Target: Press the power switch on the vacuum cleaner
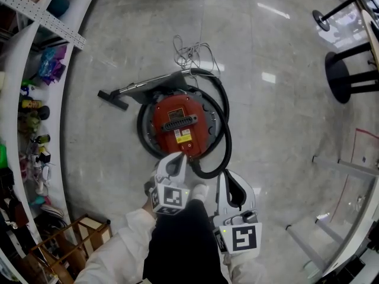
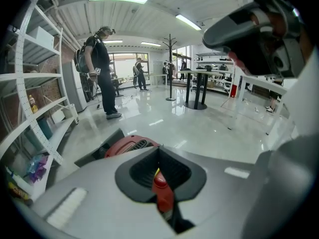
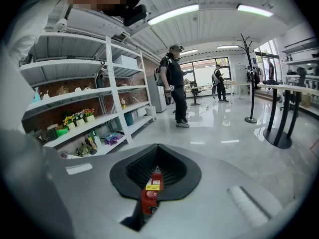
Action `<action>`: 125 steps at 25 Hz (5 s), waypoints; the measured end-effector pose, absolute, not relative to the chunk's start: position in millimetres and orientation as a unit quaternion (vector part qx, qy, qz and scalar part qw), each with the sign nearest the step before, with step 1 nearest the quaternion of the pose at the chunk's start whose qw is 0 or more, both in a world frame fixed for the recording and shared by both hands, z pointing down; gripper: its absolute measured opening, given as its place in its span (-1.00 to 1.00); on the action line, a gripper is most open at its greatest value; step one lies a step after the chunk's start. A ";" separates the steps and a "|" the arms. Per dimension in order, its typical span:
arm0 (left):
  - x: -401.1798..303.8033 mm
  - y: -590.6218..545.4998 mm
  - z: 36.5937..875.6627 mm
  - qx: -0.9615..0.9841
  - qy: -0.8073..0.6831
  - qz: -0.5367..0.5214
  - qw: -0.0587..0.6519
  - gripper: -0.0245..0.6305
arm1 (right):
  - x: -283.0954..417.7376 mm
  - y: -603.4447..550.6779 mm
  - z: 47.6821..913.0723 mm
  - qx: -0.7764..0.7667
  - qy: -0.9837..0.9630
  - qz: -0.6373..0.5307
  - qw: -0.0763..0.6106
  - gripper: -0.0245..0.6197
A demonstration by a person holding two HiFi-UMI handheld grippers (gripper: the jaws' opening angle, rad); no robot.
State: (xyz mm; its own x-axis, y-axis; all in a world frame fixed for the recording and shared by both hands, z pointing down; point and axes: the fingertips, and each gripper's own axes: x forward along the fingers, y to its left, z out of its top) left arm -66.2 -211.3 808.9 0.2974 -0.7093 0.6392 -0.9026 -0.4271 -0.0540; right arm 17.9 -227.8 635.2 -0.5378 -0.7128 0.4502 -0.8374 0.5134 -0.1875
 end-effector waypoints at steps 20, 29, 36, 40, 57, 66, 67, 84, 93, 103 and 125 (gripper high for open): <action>-71.9 -205.3 909.8 0.755 -0.464 0.397 0.239 -0.93 | 32.6 -230.0 643.2 0.470 -0.841 0.209 0.169 -0.93; -76.6 -200.0 922.9 0.748 -0.456 0.423 0.233 -0.93 | 37.9 -226.9 650.1 0.471 -0.836 0.222 0.171 -0.93; -76.7 -200.4 922.6 0.747 -0.457 0.423 0.234 -0.93 | 37.5 -228.2 652.0 0.471 -0.836 0.223 0.171 -0.93; -75.6 -200.2 922.0 0.744 -0.459 0.424 0.236 -0.93 | 35.0 -229.3 649.5 0.471 -0.837 0.224 0.166 -0.93; -77.7 -198.2 924.0 0.738 -0.461 0.422 0.252 -0.93 | 34.8 -231.8 654.2 0.472 -0.834 0.231 0.169 -0.93; -77.3 -198.0 922.8 0.739 -0.463 0.417 0.257 -0.93 | 32.2 -229.6 657.3 0.467 -0.834 0.236 0.174 -0.93; -77.6 -197.8 922.9 0.737 -0.464 0.417 0.259 -0.93 | 31.1 -230.3 656.8 0.467 -0.834 0.236 0.172 -0.93; -80.8 -199.7 930.0 0.724 -0.476 0.424 0.263 -0.93 | 32.8 -232.6 653.3 0.466 -0.838 0.235 0.160 -0.93; -72.8 -187.1 925.4 0.709 -0.507 0.392 0.293 -0.93 | 48.2 -216.8 649.0 0.464 -0.842 0.223 0.163 -0.93; -76.1 -182.5 879.6 0.714 -0.527 0.369 0.277 -0.93 | 62.1 -207.4 616.4 0.468 -0.849 0.193 0.151 -0.93; -136.6 -209.1 605.6 0.713 -0.644 0.224 0.164 -0.93 | 86.0 -236.9 476.8 0.480 -0.863 0.101 0.125 -0.93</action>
